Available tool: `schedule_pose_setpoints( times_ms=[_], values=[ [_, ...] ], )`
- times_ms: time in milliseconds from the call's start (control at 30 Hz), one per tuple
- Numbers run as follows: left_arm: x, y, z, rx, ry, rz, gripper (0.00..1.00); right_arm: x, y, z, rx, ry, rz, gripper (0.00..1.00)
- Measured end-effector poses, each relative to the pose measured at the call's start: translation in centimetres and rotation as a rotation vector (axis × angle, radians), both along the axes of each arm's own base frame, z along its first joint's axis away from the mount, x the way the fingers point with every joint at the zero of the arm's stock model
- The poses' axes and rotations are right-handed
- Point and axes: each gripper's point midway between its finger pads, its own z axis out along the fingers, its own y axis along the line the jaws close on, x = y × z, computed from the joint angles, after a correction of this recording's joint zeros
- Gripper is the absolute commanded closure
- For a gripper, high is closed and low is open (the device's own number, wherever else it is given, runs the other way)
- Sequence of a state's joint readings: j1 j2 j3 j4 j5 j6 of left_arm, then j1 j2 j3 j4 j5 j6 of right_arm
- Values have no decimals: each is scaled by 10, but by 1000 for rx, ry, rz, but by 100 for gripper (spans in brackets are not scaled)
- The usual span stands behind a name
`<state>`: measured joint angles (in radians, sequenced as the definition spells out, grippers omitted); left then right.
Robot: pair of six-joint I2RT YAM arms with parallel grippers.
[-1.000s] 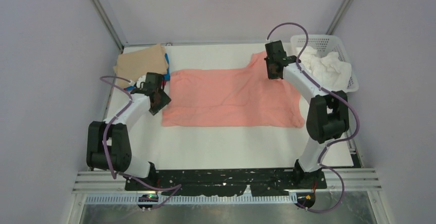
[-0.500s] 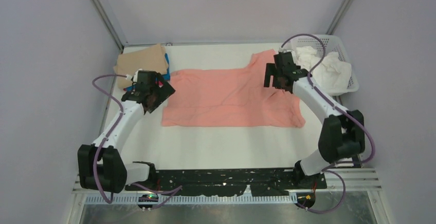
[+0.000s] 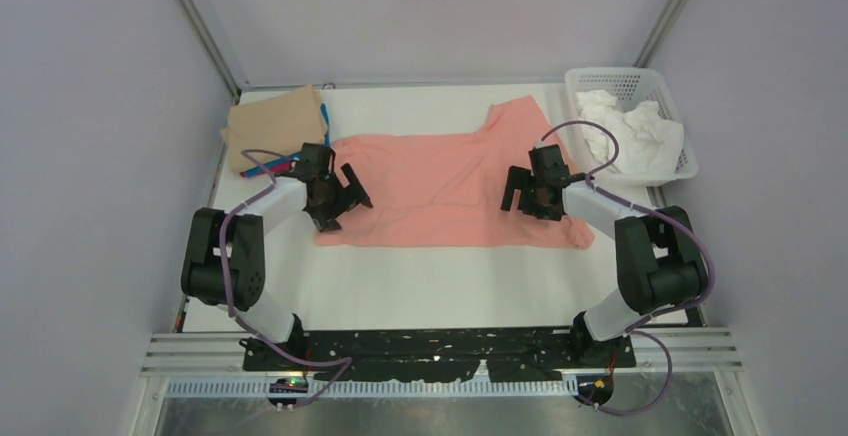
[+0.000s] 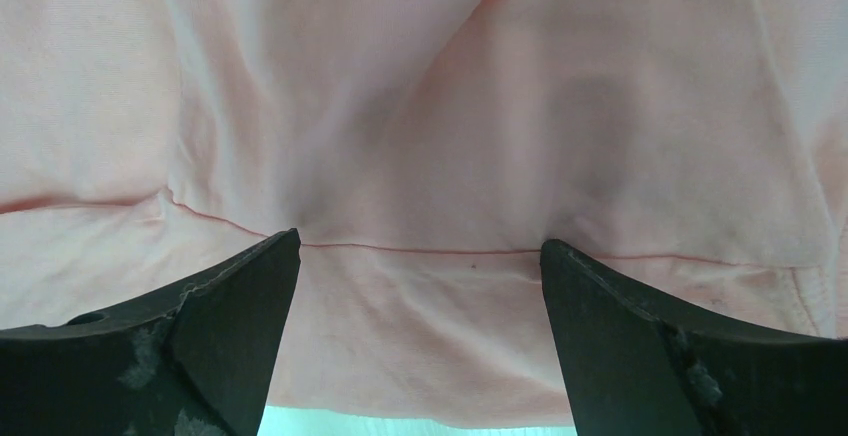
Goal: Fold and stack the t-shirts
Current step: Fold the flattened tshirt in 1/3 of the way
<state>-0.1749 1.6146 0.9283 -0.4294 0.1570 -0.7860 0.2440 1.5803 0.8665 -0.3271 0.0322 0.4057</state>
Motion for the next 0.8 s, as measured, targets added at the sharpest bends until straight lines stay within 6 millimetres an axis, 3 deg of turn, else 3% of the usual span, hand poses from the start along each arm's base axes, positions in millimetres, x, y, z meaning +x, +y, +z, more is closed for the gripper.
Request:
schedule_pose_setpoints(
  times_ms=[267, 667, 800],
  values=[
    [-14, 5, -1, 10, -39, -1, 1, -14, 1, 3, 77, -68, -11, 5],
    [-88, 20, 0, 0, -99, 34, 0, -109, -5, 2, 158, 13, -34, 5],
    [-111, 27, 0, 6, -117, 58, 0, -126, -3, 3, 179, 48, -23, 5]
  ],
)
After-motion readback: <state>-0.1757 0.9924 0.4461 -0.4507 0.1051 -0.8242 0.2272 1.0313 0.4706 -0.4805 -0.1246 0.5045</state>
